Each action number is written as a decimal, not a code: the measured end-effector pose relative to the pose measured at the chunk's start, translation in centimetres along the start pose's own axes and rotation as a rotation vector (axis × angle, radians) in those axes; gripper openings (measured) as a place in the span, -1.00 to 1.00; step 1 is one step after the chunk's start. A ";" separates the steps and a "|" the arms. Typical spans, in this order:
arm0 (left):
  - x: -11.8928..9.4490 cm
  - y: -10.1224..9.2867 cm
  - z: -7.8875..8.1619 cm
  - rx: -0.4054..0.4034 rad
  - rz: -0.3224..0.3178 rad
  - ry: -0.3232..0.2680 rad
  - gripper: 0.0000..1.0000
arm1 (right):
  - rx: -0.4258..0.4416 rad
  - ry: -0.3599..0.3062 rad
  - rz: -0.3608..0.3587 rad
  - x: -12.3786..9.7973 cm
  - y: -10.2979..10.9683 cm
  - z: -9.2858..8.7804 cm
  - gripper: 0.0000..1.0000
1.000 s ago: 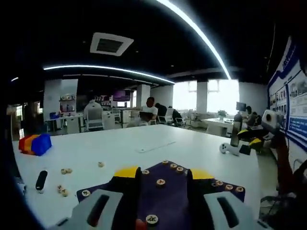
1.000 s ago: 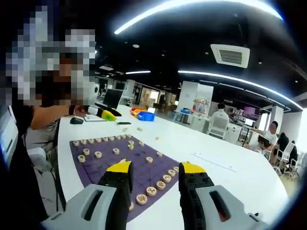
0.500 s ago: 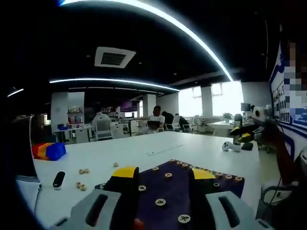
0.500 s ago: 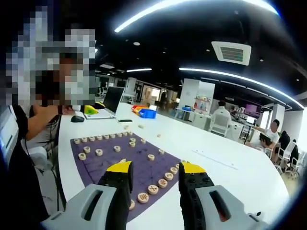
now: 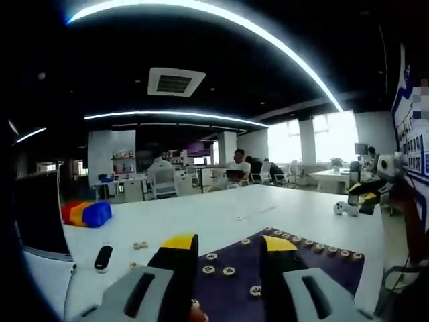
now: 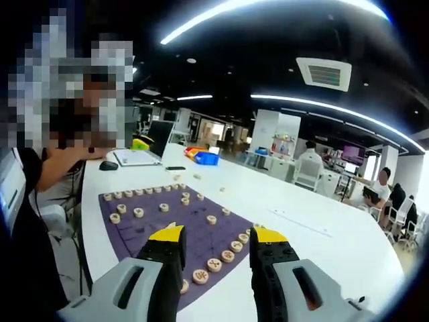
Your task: Pick up the chess pieces one by one and place each piece onto its starting position on the chessboard, setting the pieces on their correct points until all the chess pieces are arranged in the starting layout
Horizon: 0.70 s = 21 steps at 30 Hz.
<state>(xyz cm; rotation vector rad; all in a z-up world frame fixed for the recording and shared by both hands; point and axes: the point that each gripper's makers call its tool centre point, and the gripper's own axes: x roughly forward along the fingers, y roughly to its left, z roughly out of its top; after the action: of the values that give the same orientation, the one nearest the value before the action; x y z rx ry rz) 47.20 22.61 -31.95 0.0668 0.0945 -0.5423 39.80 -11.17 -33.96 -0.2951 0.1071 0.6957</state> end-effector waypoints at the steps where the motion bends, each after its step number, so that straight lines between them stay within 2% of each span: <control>1: 0.4 0.3 0.0 0.001 0.003 0.010 -0.27 | 0.000 0.000 0.000 0.0 0.0 0.0 -0.23; 5: 2.4 1.6 -0.3 0.011 0.010 0.047 -0.27 | -0.001 0.000 0.001 0.0 0.1 0.0 -0.23; 8: 4.4 3.1 -1.9 -0.006 0.028 0.116 -0.29 | -0.001 -0.001 0.002 0.0 0.1 0.0 -0.23; 13: 7.3 5.2 -3.6 -0.038 0.060 0.172 -0.31 | 0.002 0.000 -0.002 0.0 0.0 -0.1 -0.23; 17: 9.0 8.1 -5.8 -0.034 0.127 0.231 -0.31 | 0.004 0.002 -0.003 0.0 -0.1 -0.2 -0.23; 19: 9.3 10.1 -7.4 -0.052 0.184 0.265 -0.31 | 0.004 0.004 -0.003 0.0 -0.2 -0.3 -0.23; 21: 9.5 12.4 -8.8 -0.082 0.253 0.265 -0.31 | 0.007 0.003 -0.004 0.0 -0.2 -0.3 -0.23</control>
<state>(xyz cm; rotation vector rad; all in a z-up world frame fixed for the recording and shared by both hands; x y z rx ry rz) 61.12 29.11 -41.24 0.0690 0.3616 -0.2740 39.99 -11.42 -34.21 -0.2898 0.1116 0.6911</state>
